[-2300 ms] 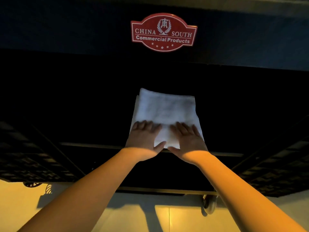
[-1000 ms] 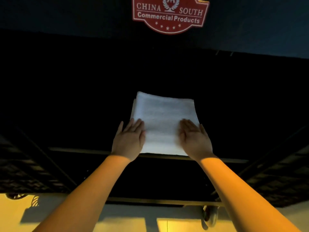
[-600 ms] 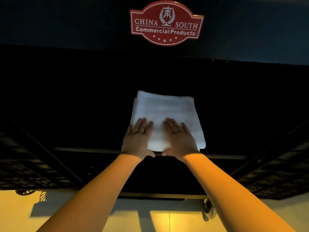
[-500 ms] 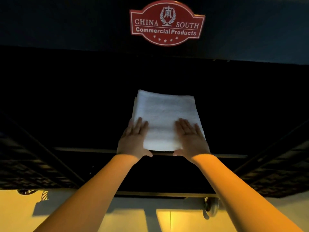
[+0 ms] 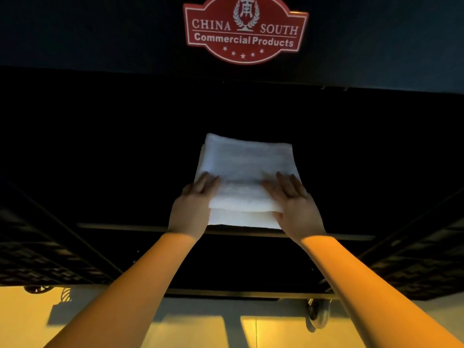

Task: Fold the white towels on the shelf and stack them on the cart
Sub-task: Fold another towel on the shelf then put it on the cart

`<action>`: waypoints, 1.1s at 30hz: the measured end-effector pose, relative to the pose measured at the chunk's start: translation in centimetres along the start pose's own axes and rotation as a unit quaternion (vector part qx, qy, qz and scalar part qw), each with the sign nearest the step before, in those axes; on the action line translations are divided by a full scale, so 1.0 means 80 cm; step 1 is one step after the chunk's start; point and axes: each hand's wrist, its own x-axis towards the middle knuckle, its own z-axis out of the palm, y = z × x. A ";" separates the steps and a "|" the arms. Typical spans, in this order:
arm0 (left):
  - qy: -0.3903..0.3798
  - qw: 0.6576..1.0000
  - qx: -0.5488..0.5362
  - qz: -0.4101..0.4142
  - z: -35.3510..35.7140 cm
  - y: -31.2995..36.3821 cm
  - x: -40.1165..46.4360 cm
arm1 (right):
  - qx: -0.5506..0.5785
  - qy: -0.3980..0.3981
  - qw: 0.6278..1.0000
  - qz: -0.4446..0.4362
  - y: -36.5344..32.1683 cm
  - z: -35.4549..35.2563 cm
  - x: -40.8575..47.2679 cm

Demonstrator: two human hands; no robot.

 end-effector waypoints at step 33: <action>-0.048 0.995 0.077 0.039 0.009 0.027 0.021 | 0.050 -0.074 0.996 -0.019 -0.052 0.015 0.030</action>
